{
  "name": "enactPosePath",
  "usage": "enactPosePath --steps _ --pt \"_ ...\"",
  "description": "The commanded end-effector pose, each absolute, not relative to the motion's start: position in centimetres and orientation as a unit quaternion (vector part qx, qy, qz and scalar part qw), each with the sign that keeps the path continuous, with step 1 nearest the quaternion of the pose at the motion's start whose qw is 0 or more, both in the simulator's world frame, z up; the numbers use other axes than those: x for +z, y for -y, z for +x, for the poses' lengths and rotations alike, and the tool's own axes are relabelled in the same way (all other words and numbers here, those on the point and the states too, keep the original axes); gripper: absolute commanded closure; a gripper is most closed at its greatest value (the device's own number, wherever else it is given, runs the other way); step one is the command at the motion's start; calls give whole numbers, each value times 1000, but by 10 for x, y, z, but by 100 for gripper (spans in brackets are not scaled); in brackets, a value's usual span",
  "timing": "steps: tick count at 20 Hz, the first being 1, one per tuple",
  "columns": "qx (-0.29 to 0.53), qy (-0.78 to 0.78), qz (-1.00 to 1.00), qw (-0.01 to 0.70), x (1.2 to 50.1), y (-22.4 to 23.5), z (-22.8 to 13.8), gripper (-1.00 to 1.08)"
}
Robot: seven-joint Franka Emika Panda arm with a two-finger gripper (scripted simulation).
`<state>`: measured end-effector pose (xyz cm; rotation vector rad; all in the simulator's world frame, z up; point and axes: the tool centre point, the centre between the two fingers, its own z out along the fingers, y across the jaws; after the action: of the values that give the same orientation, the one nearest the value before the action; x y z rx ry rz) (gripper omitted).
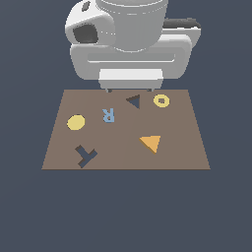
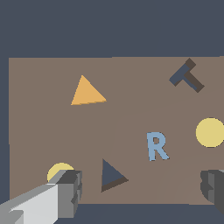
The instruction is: Insert a designated object into the corresponding slot on a board.
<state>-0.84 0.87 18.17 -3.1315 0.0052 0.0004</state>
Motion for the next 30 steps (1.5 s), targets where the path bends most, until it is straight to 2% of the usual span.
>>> enactPosePath --steps 1,14,30 --pt "0 -2 -1000 5 182 -9 -8 -92" --pt "0 66 -998 5 158 -17 9 -92" --pt "0 302 -953 2 74 -64 57 -92"
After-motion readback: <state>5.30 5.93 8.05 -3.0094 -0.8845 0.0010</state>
